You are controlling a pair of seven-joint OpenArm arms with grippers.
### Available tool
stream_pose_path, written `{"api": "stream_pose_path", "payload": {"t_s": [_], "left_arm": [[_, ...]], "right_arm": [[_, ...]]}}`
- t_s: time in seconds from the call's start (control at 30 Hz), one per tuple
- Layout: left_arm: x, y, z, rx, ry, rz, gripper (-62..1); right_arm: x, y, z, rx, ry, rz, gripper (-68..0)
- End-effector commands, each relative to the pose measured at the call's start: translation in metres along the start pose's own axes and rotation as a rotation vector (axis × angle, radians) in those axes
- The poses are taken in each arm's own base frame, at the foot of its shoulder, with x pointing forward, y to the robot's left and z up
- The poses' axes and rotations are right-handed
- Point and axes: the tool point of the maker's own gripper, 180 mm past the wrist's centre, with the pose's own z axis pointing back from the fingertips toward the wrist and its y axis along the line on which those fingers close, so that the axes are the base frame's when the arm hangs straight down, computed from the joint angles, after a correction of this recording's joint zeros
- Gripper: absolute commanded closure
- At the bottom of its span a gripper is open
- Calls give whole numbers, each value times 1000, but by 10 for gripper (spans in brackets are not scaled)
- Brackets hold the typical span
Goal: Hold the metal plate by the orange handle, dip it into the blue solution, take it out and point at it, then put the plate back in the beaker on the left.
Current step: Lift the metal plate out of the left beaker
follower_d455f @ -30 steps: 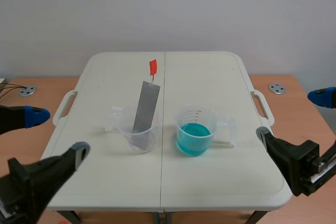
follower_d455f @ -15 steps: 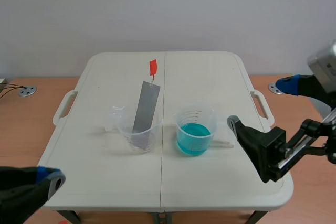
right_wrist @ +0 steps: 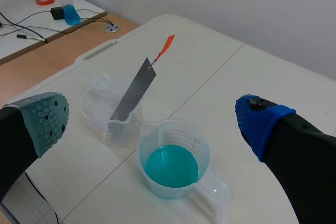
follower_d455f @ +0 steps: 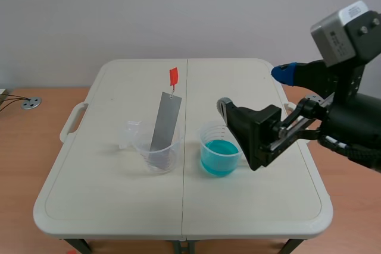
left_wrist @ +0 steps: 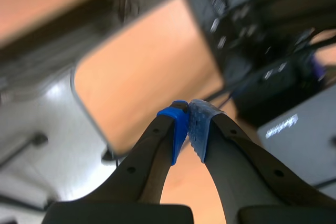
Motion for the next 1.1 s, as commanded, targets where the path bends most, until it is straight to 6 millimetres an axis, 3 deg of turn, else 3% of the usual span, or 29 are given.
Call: {"api": "stream_pose_path", "payload": {"t_s": [0.0,0.17,0.63,0.83,1.07], "left_arm": [[2,-10,-3,-25,-23,12,-23],[-38,-22,-4,-52,33,72,-23],[-117,-60,-8,-147,193,146,-23],[-135,-75,-13,-194,243,146,-23],[-146,-75,-15,-201,279,143,-23]], "right_arm": [[8,-3,-7,-7,-41,-18,-663],[8,-2,-27,-2,-58,-53,-663],[2,-10,-92,13,-73,-141,-663],[0,-7,-125,40,-59,-167,-663],[0,-2,-151,73,-50,-250,-663]]}}
